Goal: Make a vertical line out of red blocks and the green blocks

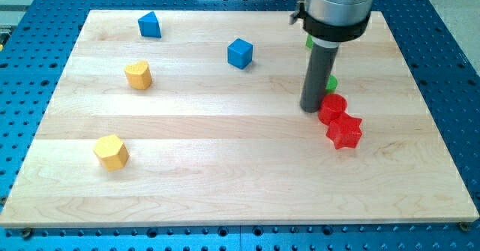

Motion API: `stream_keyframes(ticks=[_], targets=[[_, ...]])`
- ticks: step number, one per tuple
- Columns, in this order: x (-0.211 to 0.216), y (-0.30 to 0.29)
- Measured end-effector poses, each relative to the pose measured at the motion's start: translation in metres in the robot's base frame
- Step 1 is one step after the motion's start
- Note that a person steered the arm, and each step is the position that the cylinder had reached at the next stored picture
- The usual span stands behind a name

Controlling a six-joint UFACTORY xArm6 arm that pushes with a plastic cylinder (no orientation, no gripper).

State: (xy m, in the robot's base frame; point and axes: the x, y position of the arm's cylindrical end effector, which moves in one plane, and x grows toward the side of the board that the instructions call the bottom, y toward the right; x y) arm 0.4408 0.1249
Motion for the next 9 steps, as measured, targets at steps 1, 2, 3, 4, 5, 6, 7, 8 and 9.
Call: stream_keyframes(ticks=[1, 2, 3, 4, 5, 6, 7, 8, 9], targets=[[-0.001, -0.012], [-0.033, -0.015], [-0.064, -0.02], [-0.068, 0.004], [-0.064, 0.018], [-0.059, 0.02], [-0.083, 0.078], [-0.171, 0.103], [-0.22, 0.06]])
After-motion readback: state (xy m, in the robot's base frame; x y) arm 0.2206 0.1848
